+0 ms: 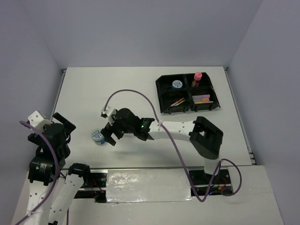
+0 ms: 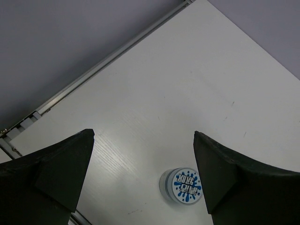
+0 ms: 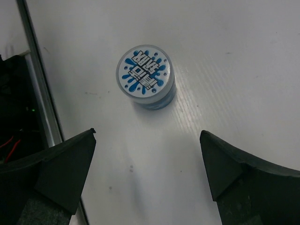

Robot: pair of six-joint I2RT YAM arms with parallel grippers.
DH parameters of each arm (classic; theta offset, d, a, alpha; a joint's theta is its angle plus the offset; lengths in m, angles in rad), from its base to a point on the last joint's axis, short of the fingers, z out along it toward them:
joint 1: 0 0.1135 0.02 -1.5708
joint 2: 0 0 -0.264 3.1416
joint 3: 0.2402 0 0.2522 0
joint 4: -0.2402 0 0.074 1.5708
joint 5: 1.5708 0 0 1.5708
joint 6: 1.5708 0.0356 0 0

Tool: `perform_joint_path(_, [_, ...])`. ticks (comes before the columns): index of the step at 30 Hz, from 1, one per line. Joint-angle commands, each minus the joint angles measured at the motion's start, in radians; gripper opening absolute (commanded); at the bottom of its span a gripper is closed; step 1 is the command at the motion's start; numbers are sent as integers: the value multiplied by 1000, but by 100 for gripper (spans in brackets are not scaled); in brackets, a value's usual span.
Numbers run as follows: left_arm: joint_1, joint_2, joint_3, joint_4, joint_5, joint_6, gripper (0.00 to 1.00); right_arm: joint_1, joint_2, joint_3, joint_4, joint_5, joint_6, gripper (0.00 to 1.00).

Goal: Sort the stationery into containers
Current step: Pick up the stationery from the center of the board.

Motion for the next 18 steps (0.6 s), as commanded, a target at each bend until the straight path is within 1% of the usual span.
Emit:
perform_joint_path(1, [7, -29, 15, 31, -11, -1, 99, 9, 86, 79, 129, 13, -65, 100])
perform_joint_path(4, [7, -25, -2, 73, 37, 36, 99, 24, 181, 213, 82, 13, -85, 100])
perform_joint_path(8, [7, 6, 3, 71, 43, 39, 99, 40, 287, 304, 43, 56, -114, 100])
perform_joint_path(11, [7, 0, -4, 87, 67, 53, 99, 43, 324, 330, 49, 37, -118, 100])
perform_joint_path(13, [7, 4, -4, 94, 77, 62, 99, 44, 347, 362, 25, 1, -111, 100])
perform_joint_path(18, [7, 4, -8, 104, 93, 73, 99, 59, 398, 378, 5, -16, -110, 100])
